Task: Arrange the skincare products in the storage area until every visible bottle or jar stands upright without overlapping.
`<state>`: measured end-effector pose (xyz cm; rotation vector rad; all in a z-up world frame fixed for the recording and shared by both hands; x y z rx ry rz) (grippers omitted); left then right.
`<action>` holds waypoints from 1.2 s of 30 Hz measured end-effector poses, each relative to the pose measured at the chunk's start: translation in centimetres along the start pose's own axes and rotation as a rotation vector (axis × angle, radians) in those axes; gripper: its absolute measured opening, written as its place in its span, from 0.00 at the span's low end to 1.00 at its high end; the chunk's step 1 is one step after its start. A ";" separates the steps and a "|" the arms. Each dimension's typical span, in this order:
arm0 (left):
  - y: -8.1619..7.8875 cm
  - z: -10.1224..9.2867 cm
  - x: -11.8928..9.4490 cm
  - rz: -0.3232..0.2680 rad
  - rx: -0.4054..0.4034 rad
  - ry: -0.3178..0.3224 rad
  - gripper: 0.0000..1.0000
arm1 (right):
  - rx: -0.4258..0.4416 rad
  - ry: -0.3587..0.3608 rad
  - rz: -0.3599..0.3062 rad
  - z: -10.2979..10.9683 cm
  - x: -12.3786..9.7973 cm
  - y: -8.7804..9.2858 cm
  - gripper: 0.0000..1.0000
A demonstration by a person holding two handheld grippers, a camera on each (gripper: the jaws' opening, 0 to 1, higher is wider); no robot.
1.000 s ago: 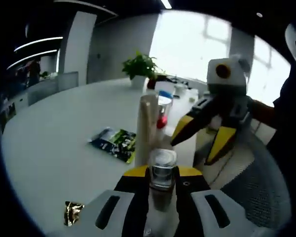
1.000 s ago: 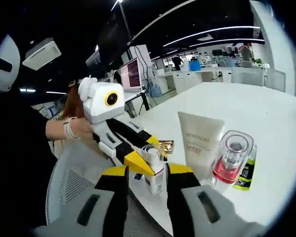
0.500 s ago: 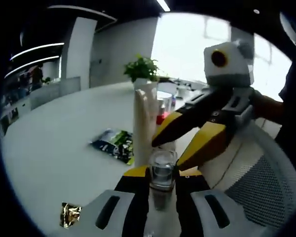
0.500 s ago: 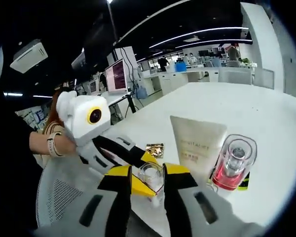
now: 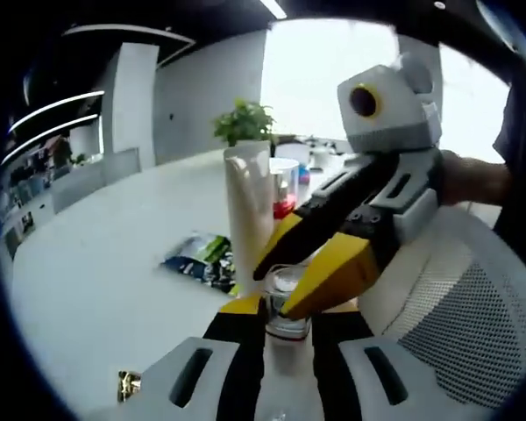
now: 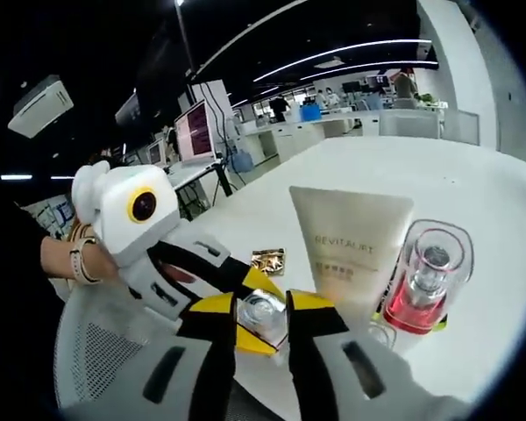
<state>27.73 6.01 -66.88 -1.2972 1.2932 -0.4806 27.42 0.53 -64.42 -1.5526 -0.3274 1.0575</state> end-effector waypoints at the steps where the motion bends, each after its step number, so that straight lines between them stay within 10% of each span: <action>1: 0.0 0.0 0.0 -0.001 0.002 -0.001 0.16 | 0.000 0.003 0.002 0.0 0.0 0.0 0.21; 10: 0.1 0.1 0.1 0.006 -0.014 0.005 0.18 | -0.016 0.028 0.009 0.0 0.0 -0.1 0.20; 14: 2.2 1.1 0.0 0.154 0.019 -0.044 0.28 | -0.036 0.039 0.022 0.0 -0.2 0.0 0.20; 20: 2.8 1.6 -0.5 0.207 -0.018 -0.085 0.28 | -0.049 0.033 0.029 0.3 -0.1 -0.1 0.20; 36: 2.8 1.6 -1.3 0.239 -0.033 -0.115 0.32 | -0.066 0.027 0.010 0.1 -0.7 -0.7 0.26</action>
Point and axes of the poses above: the point that each gripper's makers call its tool centre point, and the gripper's own axes: x roughly forward along the fingers, z roughly to its left, y roughly out of its underside, the point moved 5 cm from there along -x, roughly backward along the fingers, and after that the axes turned 11 degrees about -x, right-handed, at the moved point
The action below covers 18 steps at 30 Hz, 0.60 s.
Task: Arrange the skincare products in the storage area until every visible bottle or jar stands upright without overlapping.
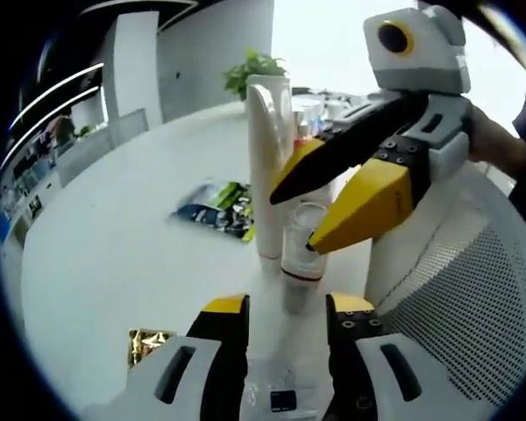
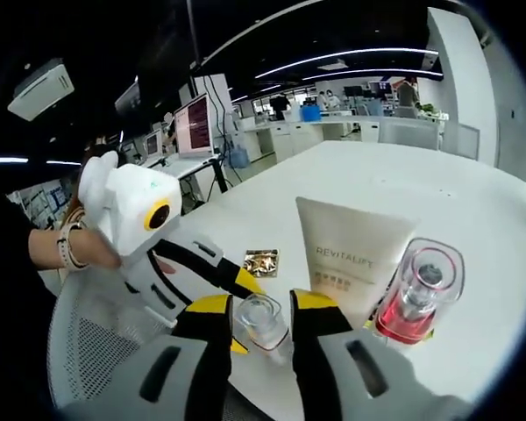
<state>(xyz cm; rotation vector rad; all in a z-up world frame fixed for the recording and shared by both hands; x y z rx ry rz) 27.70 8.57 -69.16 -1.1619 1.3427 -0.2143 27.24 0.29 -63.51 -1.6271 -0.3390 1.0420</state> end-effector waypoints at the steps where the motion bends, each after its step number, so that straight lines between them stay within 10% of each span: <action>1: 0.0 0.0 0.0 0.002 0.005 -0.006 0.32 | 0.001 -0.001 -0.007 0.0 -0.2 -0.2 0.25; 18: 0.1 -0.9 0.9 0.081 -0.060 -0.049 0.25 | -0.069 -0.050 -0.007 0.9 -4.9 -0.3 0.23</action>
Point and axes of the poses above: the point that each gripper's makers call its tool centre point, and the gripper's own axes: x roughly forward along the fingers, z roughly to its left, y roughly out of its underside, the point moved 5 cm from there along -x, roughly backward along the fingers, and after that the axes turned 11 degrees about -x, right-handed, at the moved point
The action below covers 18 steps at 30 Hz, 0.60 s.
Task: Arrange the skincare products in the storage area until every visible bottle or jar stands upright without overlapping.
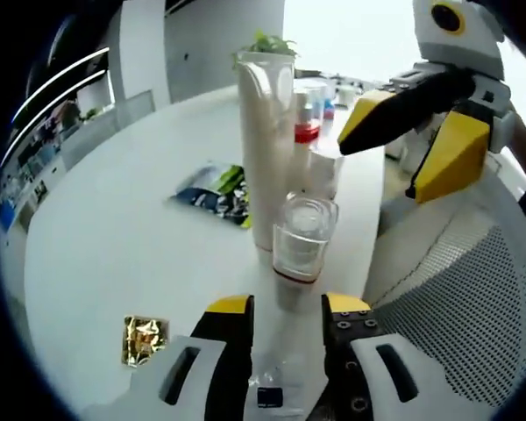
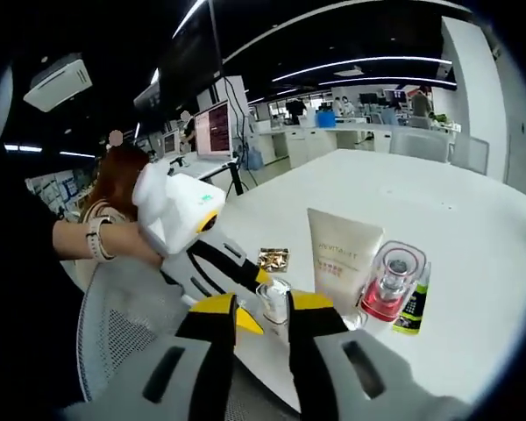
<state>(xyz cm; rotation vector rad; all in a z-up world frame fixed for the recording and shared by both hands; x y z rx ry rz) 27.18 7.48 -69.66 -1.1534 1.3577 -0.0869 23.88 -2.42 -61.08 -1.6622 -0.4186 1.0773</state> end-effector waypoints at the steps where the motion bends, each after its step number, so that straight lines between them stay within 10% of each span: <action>1: 0.0 0.0 0.1 0.002 -0.003 0.000 0.25 | -0.009 0.004 0.007 -0.2 -0.4 0.1 0.22; 18: 0.9 -0.3 1.5 0.083 -0.072 -0.059 0.17 | -0.023 0.008 0.089 -3.9 -3.6 3.7 0.21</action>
Point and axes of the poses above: the point that each gripper's makers call its tool centre point, and the gripper's own axes: x roughly forward along the fingers, z roughly to its left, y roughly out of its underside, the point moved 5 cm from there along -x, roughly backward along the fingers, and after that the axes turned 11 degrees about -x, right-handed, at the moved point
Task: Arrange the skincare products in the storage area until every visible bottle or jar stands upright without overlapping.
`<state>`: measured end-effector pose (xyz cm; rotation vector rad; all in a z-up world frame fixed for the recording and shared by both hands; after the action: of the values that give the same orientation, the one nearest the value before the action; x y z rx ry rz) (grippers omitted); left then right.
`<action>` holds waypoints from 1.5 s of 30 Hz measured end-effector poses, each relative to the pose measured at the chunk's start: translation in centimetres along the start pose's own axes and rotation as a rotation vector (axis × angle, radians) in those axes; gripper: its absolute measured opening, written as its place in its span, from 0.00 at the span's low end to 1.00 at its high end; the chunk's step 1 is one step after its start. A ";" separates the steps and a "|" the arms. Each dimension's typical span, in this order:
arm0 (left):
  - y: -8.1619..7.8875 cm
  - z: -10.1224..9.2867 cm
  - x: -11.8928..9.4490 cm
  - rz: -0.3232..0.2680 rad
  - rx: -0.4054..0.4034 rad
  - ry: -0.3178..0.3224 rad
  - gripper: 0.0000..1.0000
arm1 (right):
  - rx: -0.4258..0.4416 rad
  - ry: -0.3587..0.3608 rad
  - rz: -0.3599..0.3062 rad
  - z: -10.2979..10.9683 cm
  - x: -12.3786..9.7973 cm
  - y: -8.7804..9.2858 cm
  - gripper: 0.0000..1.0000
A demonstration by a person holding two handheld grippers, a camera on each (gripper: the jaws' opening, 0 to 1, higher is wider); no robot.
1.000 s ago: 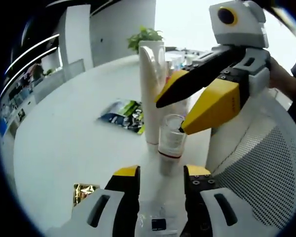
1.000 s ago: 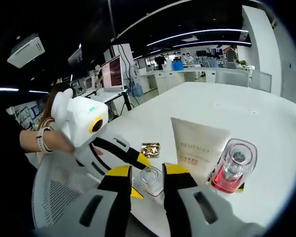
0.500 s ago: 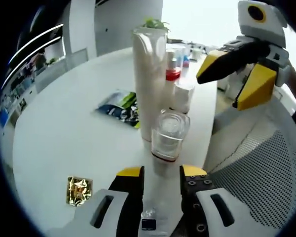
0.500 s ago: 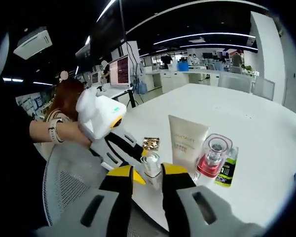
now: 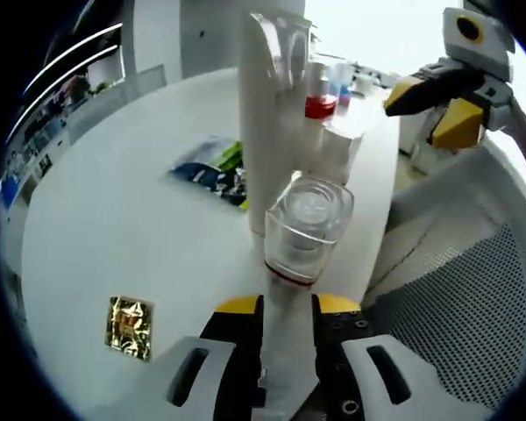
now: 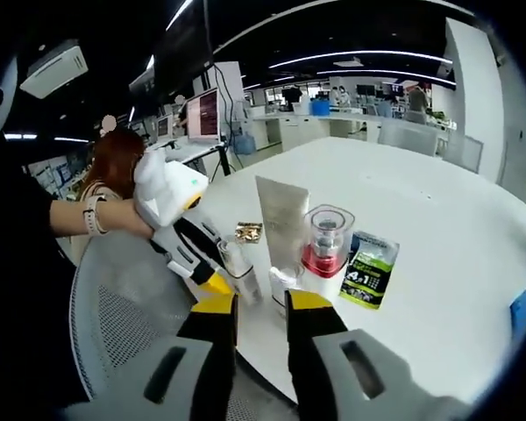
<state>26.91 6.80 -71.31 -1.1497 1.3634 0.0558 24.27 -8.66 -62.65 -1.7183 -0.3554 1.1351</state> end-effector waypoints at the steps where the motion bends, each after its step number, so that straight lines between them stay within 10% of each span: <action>1: -0.1 -0.1 0.0 -0.002 -0.005 -0.002 0.16 | -0.006 -0.006 0.013 -0.2 0.2 0.3 0.21; 45: -2.7 -2.3 2.9 -0.032 -0.009 -0.027 0.10 | -0.037 -0.148 0.147 -1.7 5.1 4.9 0.16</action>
<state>27.76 2.26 -71.49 -1.1734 1.3220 0.0543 27.02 -8.33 -69.37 -1.7196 -0.3466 1.3752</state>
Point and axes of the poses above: the point that each gripper's makers call its tool centre point, and the gripper's own axes: x roughly forward along the fingers, z roughly to its left, y roughly out of its underside, the point moved 5 cm from there along -x, roughly backward along the fingers, and after that the axes turned 11 degrees about -x, right-handed, at the moved point
